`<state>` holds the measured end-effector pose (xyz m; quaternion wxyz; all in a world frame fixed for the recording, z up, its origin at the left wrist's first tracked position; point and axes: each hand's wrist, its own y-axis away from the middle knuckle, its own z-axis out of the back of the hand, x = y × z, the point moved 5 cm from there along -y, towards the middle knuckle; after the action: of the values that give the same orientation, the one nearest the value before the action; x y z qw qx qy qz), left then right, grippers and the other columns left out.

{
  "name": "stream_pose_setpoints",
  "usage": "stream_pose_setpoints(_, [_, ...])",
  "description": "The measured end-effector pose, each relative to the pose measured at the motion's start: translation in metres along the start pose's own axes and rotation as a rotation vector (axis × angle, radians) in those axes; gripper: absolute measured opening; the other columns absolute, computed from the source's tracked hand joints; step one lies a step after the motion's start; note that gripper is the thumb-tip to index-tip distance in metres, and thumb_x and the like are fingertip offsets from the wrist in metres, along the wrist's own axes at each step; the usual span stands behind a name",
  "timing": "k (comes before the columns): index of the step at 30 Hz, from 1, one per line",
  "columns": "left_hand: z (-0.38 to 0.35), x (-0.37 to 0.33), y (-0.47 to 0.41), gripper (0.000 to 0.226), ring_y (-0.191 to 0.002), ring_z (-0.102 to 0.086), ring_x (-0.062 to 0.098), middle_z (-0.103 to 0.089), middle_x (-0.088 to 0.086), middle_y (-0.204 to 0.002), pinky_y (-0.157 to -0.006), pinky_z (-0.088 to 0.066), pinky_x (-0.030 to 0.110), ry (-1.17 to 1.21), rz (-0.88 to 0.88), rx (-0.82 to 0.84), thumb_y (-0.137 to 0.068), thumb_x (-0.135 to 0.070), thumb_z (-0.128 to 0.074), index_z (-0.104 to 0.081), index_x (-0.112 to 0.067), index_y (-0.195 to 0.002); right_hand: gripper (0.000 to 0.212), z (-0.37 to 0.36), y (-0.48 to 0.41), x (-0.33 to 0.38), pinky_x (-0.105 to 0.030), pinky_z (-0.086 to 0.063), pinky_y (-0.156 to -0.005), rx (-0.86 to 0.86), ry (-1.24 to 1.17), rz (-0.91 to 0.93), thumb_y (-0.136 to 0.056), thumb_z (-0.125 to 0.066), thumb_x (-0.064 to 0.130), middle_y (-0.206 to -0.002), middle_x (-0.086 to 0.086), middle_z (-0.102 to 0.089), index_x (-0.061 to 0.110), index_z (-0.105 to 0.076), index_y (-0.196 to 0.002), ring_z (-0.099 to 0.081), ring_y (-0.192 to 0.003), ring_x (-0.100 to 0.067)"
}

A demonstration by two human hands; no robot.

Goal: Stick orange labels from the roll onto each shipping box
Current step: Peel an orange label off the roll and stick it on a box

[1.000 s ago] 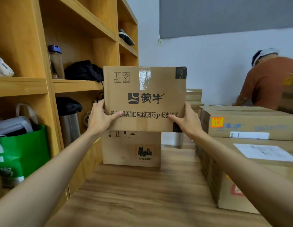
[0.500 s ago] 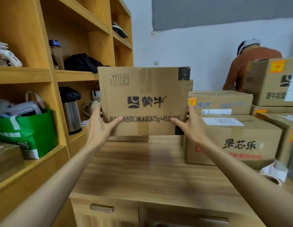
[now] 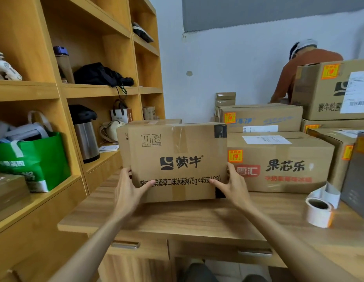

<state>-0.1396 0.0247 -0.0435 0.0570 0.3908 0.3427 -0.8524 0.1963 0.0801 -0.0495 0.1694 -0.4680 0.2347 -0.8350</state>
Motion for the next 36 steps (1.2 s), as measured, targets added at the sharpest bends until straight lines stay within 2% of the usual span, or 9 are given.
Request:
stream_pose_setpoints(7, [-0.026,0.015,0.012,0.082,-0.120,-0.050,0.013,-0.051,0.000,-0.136,-0.091,-0.041,0.033,0.064,0.051,0.066,-0.075,-0.044,-0.087,-0.037,-0.019,-0.135,0.076,-0.006,0.003,-0.025,-0.029,-0.040,-0.102,-0.016,0.123,-0.076,-0.082,-0.079,0.036,-0.134,-0.001,-0.053,0.013,-0.040,-0.143,-0.050,-0.122,-0.014])
stream_pose_setpoints(12, [-0.029,0.014,0.010,0.081,-0.127,-0.048,0.016,-0.049,-0.004,-0.139,-0.096,-0.040,0.032,0.100,0.041,0.150,-0.080,-0.033,-0.086,-0.036,-0.016,-0.142,0.064,0.000,0.005,-0.031,-0.038,-0.050,-0.095,-0.010,0.258,-0.098,-0.085,-0.075,0.038,-0.130,-0.004,-0.059,0.014,-0.045,-0.135,-0.057,-0.115,-0.020])
stream_pose_setpoints(15, [-0.014,0.008,0.006,0.076,-0.111,-0.053,0.011,-0.051,-0.012,-0.124,-0.089,-0.046,0.032,0.014,0.008,0.122,-0.079,-0.042,-0.084,-0.044,-0.016,-0.138,0.051,0.010,0.001,-0.028,-0.034,-0.050,-0.078,-0.002,0.340,-0.095,-0.087,-0.071,0.044,-0.114,-0.002,-0.065,0.014,-0.054,-0.125,-0.060,-0.097,-0.018])
stream_pose_setpoints(17, [0.000,0.005,0.008,0.059,-0.088,-0.060,0.016,-0.061,-0.007,-0.104,-0.076,-0.052,0.035,-0.006,-0.039,0.006,-0.080,-0.049,-0.080,-0.048,-0.019,-0.119,0.048,0.019,-0.001,-0.024,-0.033,-0.051,-0.073,0.023,0.413,-0.069,-0.087,-0.069,0.051,-0.107,0.001,-0.067,0.015,-0.059,-0.118,-0.061,-0.091,-0.016])
stream_pose_setpoints(19, [0.004,-0.003,0.013,0.043,-0.072,-0.058,0.014,-0.056,-0.005,-0.082,-0.064,-0.052,0.033,-0.046,-0.132,-0.051,-0.086,-0.050,-0.074,-0.046,-0.021,-0.100,0.046,0.030,-0.001,-0.023,-0.035,-0.053,-0.076,0.051,0.483,-0.044,-0.087,-0.066,0.055,-0.105,0.004,-0.066,0.018,-0.062,-0.114,-0.061,-0.092,-0.015])
stream_pose_setpoints(22, [-0.020,-0.033,0.026,0.030,-0.066,-0.054,0.006,-0.053,-0.009,-0.076,-0.057,-0.045,0.023,-0.138,-0.349,0.076,-0.090,-0.049,-0.066,-0.049,-0.025,-0.091,0.035,0.050,0.001,-0.019,-0.034,-0.053,-0.078,0.090,0.546,0.005,-0.088,-0.064,0.055,-0.102,0.006,-0.064,0.023,-0.062,-0.103,-0.059,-0.093,-0.013])
stream_pose_setpoints(27, [-0.097,-0.103,0.046,0.023,-0.072,-0.055,0.000,-0.056,-0.014,-0.085,-0.062,-0.043,0.013,-0.127,-0.560,0.372,-0.095,-0.046,-0.063,-0.056,-0.026,-0.103,0.038,0.093,0.007,-0.021,-0.036,-0.049,-0.088,0.193,0.605,0.032,-0.091,-0.062,0.052,-0.115,0.004,-0.061,0.019,-0.064,-0.111,-0.055,-0.108,-0.016])
stream_pose_setpoints(32, [-0.180,-0.174,0.073,0.031,-0.084,-0.049,0.001,-0.056,-0.016,-0.113,-0.078,-0.043,0.020,-0.065,-0.667,0.600,-0.099,-0.046,-0.059,-0.058,-0.026,-0.122,0.026,0.154,0.019,-0.038,-0.037,-0.048,-0.081,0.240,0.634,-0.015,-0.091,-0.064,0.044,-0.104,0.004,-0.060,0.018,-0.066,-0.094,-0.056,-0.100,-0.018])
stream_pose_setpoints(36, [-0.231,-0.218,0.101,0.037,-0.103,-0.059,0.011,-0.056,-0.014,-0.135,-0.094,-0.050,0.034,-0.018,-0.724,0.717,-0.100,-0.047,-0.057,-0.058,-0.031,-0.133,0.025,0.212,0.036,-0.063,-0.030,-0.040,-0.068,0.147,0.777,-0.089,-0.090,-0.067,0.042,-0.103,0.005,-0.060,0.019,-0.072,-0.095,-0.056,-0.093,-0.015])
